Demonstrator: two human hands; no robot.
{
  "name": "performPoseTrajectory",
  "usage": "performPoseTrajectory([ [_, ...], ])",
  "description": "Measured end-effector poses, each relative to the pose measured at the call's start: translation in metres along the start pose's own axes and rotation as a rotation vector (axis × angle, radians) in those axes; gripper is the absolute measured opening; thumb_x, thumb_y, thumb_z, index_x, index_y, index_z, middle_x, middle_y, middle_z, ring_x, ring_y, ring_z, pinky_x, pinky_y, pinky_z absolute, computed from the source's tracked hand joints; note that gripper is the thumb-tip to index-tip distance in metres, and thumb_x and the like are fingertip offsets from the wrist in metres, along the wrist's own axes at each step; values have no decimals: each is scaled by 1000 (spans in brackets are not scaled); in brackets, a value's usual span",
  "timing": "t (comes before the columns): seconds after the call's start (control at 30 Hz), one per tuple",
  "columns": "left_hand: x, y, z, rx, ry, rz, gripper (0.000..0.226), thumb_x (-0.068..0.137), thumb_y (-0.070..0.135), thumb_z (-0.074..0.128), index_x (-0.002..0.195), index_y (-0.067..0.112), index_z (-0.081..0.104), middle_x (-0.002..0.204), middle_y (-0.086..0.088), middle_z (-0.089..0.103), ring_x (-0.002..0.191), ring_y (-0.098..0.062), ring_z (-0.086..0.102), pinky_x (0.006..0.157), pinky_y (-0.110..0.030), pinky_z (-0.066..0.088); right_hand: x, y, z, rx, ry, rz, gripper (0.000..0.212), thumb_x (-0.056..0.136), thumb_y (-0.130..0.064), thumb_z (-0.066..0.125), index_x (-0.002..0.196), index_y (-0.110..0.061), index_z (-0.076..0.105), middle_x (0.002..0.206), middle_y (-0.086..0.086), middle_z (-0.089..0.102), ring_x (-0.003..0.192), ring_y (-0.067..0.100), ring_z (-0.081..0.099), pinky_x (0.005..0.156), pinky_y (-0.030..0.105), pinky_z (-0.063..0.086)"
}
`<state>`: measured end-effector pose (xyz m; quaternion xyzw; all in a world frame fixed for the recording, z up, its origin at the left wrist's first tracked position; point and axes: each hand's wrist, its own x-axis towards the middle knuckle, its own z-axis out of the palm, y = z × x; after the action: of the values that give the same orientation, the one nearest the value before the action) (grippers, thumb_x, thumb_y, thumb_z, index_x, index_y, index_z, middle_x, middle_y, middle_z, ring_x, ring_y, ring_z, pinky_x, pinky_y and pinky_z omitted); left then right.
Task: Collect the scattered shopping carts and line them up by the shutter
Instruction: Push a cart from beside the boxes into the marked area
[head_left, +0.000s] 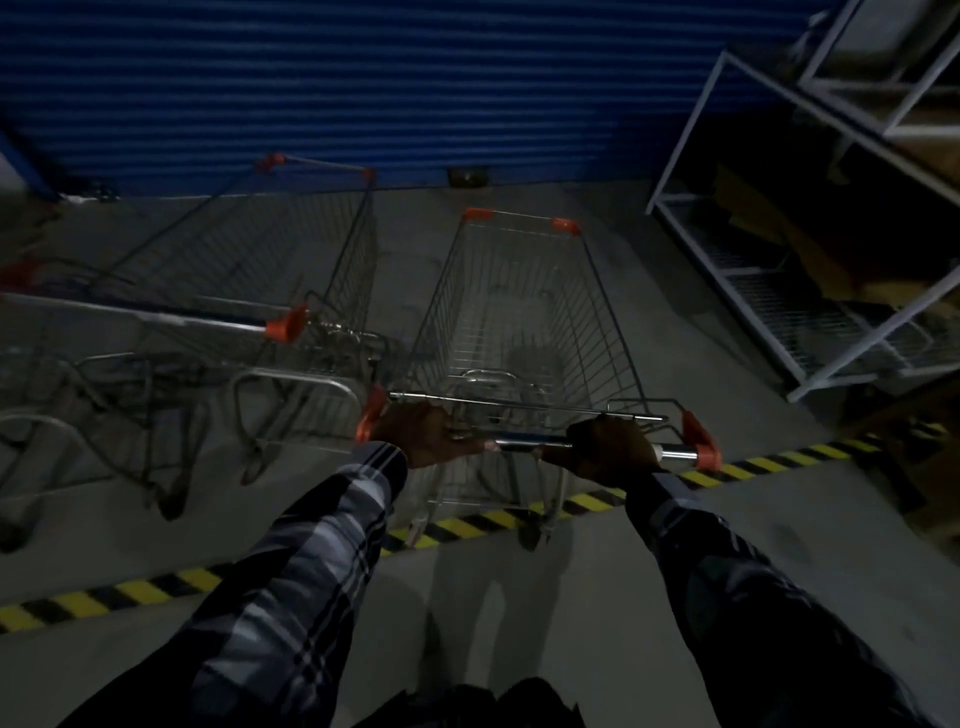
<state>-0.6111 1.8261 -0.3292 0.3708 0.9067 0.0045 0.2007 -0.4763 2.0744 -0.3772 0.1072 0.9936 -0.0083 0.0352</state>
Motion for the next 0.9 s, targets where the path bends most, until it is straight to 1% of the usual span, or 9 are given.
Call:
performPoseTrajectory([
  [0.13, 71, 15, -16, 7, -36, -15, 92, 74, 96, 15, 131, 37, 59, 144, 10, 52, 138, -22, 42, 114, -65, 6, 59, 57, -1, -18, 39, -40, 91, 61, -97, 2, 69, -26, 59, 76, -4, 69, 77, 19, 67, 62, 28, 42],
  [0.2, 107, 24, -25, 15, -4, -37, 97, 69, 99, 13, 124, 38, 64, 135, 9, 60, 131, -22, 49, 115, -61, 12, 90, 86, 0, -50, 63, -73, 84, 67, -94, 11, 73, -28, 62, 80, -3, 70, 80, 20, 67, 63, 28, 40],
  [0.27, 141, 36, -35, 6, 27, -33, 87, 73, 96, 20, 115, 38, 69, 125, 5, 67, 122, -22, 57, 113, -54, 23, 123, 117, 0, -63, 73, -90, 84, 69, -93, 17, 79, -26, 66, 82, -2, 71, 82, 21, 67, 64, 28, 41],
  [0.4, 205, 63, -48, -36, 150, -121, 69, 83, 84, 38, 111, 32, 71, 116, 1, 70, 114, -22, 61, 102, -38, 35, 186, 173, -4, -39, 83, -134, 98, 61, -98, 4, 82, -26, 68, 79, -3, 71, 80, 19, 68, 66, 27, 46],
  [0.53, 259, 81, -53, 21, 236, -226, 72, 81, 87, 33, 104, 30, 69, 113, 4, 70, 115, -20, 60, 111, -43, 27, 234, 211, -13, 37, 22, -182, 81, 69, -94, 21, 85, -28, 66, 91, -6, 72, 92, 18, 67, 74, 28, 46],
  [0.6, 286, 81, -51, -3, 241, -305, 93, 69, 97, 15, 100, 28, 69, 108, 4, 71, 112, -21, 61, 113, -47, 27, 253, 225, -20, 65, -1, -196, 71, 74, -89, 31, 80, -27, 64, 94, -4, 72, 94, 19, 67, 72, 27, 43],
  [0.7, 322, 78, -45, -77, 193, -330, 114, 58, 103, 2, 116, 30, 67, 120, 1, 67, 121, -24, 56, 116, -51, 25, 274, 245, -22, 115, 29, -213, 64, 75, -86, 39, 76, -27, 63, 93, -1, 73, 94, 21, 67, 69, 25, 38],
  [0.8, 332, 88, -61, -66, 139, -357, 96, 71, 97, 16, 124, 31, 61, 125, 5, 64, 128, -20, 50, 116, -49, 10, 292, 258, -22, 150, 41, -235, 72, 73, -89, 35, 85, -28, 69, 95, -2, 73, 94, 19, 68, 69, 23, 38],
  [0.9, 336, 99, -77, -6, 142, -365, 81, 79, 90, 27, 118, 29, 62, 121, 8, 65, 125, -17, 52, 116, -50, 14, 304, 265, -25, 165, 14, -239, 90, 64, -97, 19, 91, -30, 71, 97, -4, 73, 96, 18, 67, 72, 24, 41],
])
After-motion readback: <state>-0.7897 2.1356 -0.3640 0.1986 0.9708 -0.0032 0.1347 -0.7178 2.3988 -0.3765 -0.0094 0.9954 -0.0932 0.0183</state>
